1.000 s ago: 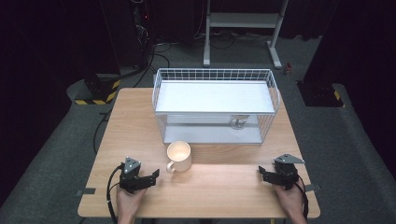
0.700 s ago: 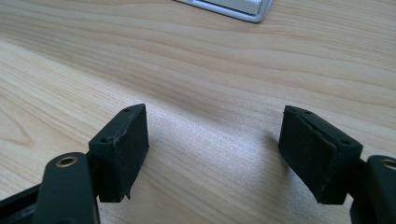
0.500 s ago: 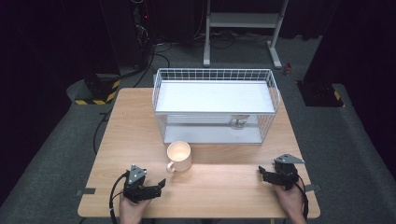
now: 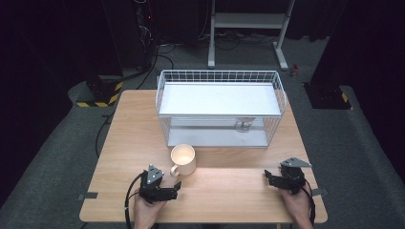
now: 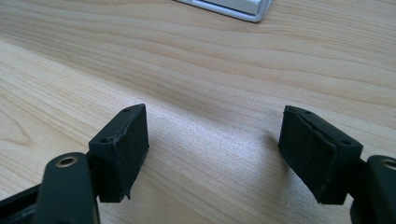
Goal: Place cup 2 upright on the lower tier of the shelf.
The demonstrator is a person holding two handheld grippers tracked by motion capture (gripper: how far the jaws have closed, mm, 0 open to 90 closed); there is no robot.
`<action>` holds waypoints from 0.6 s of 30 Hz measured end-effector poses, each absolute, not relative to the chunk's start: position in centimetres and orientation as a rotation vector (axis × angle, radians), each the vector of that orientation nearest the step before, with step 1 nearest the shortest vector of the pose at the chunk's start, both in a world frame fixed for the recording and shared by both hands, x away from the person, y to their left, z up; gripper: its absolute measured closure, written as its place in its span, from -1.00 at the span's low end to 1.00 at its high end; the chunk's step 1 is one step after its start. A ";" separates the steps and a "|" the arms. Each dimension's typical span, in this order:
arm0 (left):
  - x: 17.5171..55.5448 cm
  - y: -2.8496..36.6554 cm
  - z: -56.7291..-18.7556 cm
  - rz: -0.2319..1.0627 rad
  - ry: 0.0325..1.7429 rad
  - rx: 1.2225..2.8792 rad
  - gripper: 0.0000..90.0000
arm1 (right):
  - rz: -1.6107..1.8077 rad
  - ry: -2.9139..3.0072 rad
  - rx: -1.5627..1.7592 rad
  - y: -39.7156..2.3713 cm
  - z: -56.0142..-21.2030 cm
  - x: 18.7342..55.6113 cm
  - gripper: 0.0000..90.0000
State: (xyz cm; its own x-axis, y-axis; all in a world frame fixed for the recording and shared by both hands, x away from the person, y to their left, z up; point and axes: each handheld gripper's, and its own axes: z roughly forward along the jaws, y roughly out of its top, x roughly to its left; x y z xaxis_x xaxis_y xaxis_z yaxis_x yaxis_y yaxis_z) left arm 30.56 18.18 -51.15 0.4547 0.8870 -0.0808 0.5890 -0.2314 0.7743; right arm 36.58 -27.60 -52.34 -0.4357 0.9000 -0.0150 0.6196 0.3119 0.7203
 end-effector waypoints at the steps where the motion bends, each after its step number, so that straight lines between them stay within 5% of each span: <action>1: 30.7 18.0 -51.1 0.485 1.240 1.937 -0.84 | 0.910 2.168 1.349 -27.6 -52.3 36.6 -0.46; 18: 32.9 16.4 -50.2 0.521 1.238 1.931 -0.91 | 0.910 2.167 1.350 -27.6 -52.3 36.6 -0.46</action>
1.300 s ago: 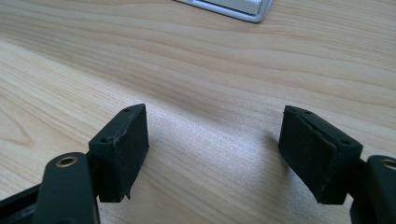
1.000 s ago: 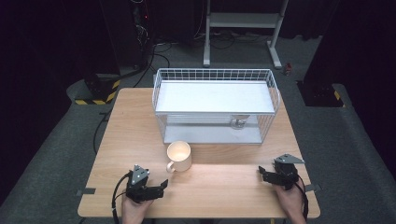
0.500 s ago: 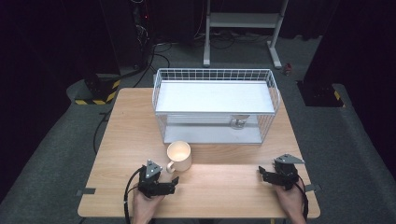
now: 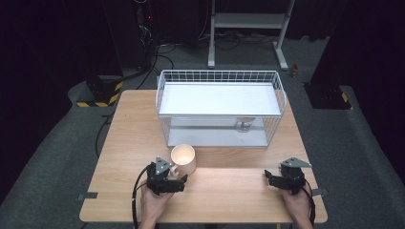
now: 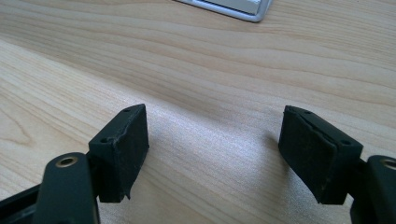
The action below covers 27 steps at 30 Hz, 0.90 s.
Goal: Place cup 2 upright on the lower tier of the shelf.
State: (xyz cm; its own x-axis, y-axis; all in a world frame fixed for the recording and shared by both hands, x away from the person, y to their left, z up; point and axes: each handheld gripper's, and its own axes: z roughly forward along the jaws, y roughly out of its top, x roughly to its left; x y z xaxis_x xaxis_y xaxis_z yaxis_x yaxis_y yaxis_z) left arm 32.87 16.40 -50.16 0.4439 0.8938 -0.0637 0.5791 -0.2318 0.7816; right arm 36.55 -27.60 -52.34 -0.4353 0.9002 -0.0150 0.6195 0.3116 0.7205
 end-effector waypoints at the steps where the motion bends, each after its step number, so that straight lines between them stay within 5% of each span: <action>1: 33.0 16.4 -50.1 0.522 1.238 1.923 -0.91 | 0.910 2.167 1.350 -27.6 -52.3 36.6 -0.46; 27: 35.4 14.4 -50.4 0.558 1.252 1.902 -0.90 | 0.911 2.167 1.352 -27.6 -52.3 36.5 -0.46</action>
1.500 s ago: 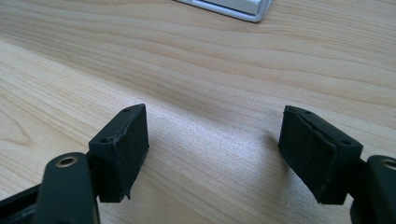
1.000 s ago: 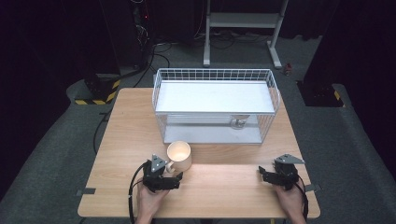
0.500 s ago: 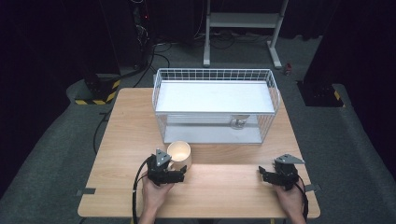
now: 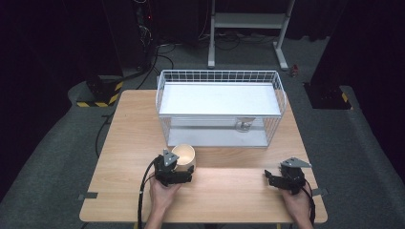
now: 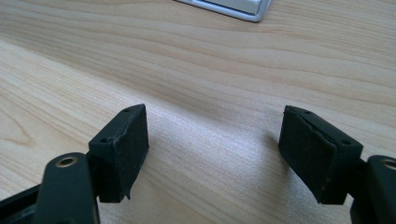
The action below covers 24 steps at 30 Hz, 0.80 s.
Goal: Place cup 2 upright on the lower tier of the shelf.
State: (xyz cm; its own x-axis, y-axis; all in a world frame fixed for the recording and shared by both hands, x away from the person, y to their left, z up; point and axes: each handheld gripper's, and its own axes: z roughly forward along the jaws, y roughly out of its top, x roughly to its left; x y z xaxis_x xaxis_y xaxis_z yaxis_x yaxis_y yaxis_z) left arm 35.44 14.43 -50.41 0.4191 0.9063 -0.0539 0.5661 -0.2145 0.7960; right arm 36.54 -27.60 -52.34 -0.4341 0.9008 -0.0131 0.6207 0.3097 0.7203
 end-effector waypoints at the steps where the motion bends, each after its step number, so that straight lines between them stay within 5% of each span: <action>1: 35.5 14.4 -50.5 0.556 1.252 1.899 -0.90 | 0.911 2.166 1.353 -27.6 -52.3 36.5 -0.46; 24: 36.3 13.8 -51.0 0.600 1.253 1.865 -0.91 | 0.911 2.167 1.353 -27.6 -52.3 36.5 -0.46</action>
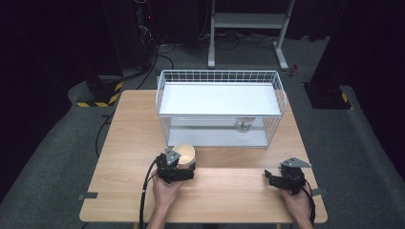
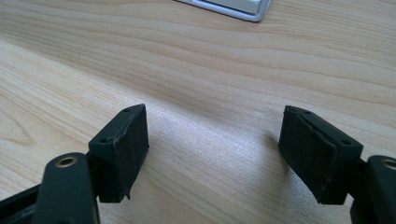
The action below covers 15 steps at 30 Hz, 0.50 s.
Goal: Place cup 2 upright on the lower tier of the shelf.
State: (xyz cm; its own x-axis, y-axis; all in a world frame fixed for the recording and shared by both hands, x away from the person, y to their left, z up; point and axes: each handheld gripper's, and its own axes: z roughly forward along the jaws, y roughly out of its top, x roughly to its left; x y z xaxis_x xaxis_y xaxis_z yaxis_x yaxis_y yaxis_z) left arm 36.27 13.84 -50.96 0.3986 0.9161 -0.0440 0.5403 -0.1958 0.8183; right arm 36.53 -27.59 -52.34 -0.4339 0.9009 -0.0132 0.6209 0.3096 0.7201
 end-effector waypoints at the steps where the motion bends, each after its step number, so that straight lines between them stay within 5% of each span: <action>1: 36.3 13.8 -51.0 0.605 1.253 1.863 -0.91 | 0.910 2.167 1.352 -27.6 -52.3 36.5 -0.46; 15: 36.8 13.2 -50.8 0.646 1.235 1.893 -0.81 | 0.911 2.167 1.358 -27.6 -52.3 36.5 -0.47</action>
